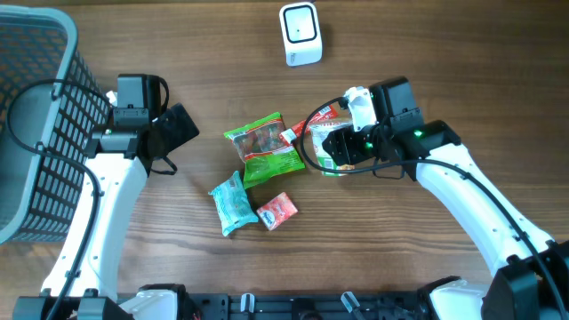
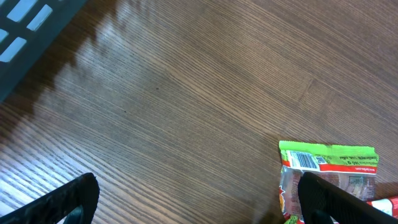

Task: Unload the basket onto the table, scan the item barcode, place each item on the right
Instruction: 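Lift the cup and move it toward the white barcode scanner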

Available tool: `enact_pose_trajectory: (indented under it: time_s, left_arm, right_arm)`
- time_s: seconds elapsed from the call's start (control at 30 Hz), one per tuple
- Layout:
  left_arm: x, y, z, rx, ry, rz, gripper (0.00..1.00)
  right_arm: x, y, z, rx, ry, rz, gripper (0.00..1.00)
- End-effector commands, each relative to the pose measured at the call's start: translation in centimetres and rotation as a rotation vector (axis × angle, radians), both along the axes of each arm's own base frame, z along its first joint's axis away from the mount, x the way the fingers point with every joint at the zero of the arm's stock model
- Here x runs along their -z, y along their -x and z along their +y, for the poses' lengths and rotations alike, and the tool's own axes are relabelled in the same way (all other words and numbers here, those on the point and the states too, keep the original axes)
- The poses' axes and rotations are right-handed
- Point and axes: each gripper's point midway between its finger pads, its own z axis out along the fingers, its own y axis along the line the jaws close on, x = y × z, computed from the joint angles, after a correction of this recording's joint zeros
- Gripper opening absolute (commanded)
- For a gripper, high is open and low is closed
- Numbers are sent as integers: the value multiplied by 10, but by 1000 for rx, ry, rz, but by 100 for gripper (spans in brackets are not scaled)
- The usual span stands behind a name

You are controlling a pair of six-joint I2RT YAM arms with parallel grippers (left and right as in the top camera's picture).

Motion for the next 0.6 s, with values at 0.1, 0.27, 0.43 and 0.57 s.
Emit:
enact_pose_trajectory:
  time_s: [0.1, 0.27, 0.43, 0.57]
  left_arm:
    - [-5, 0, 3, -13, -6, -17, 100]
    - [-5, 0, 3, -13, -6, -17, 100]
    - [-5, 0, 3, -13, -6, -17, 100]
    - [-5, 0, 3, -13, -6, -17, 100]
  right_arm:
    - [58, 5, -10, 11, 94, 126, 73]
    - [93, 6, -10, 32, 115, 212, 74]
    - [90, 5, -6, 22, 92, 207, 61]
    - [46, -7, 2, 12, 42, 124, 58]
